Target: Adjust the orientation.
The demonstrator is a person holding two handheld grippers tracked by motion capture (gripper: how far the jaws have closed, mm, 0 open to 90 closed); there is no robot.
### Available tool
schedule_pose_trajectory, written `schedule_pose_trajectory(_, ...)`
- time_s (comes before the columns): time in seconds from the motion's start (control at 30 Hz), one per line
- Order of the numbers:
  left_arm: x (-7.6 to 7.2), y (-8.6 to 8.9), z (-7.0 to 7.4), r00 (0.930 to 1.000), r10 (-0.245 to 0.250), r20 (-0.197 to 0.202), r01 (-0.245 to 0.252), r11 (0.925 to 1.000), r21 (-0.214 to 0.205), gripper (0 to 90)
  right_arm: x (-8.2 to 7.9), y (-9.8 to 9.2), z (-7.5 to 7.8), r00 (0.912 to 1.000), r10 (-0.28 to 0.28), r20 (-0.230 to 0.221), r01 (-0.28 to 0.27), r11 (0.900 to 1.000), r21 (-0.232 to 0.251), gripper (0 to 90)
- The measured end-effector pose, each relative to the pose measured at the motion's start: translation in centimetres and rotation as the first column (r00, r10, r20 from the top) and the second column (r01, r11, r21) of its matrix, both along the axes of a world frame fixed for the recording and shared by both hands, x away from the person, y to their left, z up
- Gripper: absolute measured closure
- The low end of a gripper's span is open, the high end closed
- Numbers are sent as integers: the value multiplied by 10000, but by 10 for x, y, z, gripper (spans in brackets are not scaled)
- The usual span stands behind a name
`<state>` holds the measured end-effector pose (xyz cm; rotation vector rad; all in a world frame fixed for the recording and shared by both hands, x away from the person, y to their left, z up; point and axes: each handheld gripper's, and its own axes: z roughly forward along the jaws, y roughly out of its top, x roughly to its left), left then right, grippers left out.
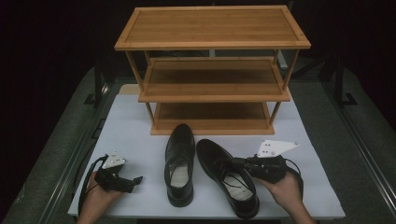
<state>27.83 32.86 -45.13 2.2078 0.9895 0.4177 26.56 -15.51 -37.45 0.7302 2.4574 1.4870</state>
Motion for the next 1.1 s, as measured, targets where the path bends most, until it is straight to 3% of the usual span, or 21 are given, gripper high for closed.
schedule_pose_trajectory(0.23,0,0,0,10000,-1,-4,1,10000,-2,11,8,-1,7,9986,-430,321,426,9990,112,887)
schedule_pose_trajectory(0.43,0,0,0,10000,-3,12,3,10000,5,11,26,4,11,9968,-701,373,687,9970,368,886)
schedule_pose_trajectory(0.73,0,0,0,10000,23,6,-23,10000,-28,11,51,20,-3,9936,-1114,171,1108,9933,324,886)
schedule_pose_trajectory(0.87,0,0,0,10000,-1,-3,1,10000,-2,11,52,21,-7,9943,-1068,64,1064,9935,404,882)
schedule_pose_trajectory(0.93,0,0,0,10000,-3,-6,3,10000,-2,11,51,21,-8,9932,-1152,159,1148,9931,225,879)
schedule_pose_trajectory(1.1,0,0,0,10000,0,-1,0,10000,-3,11,49,16,-8,9936,-1126,-20,1126,9936,16,786)
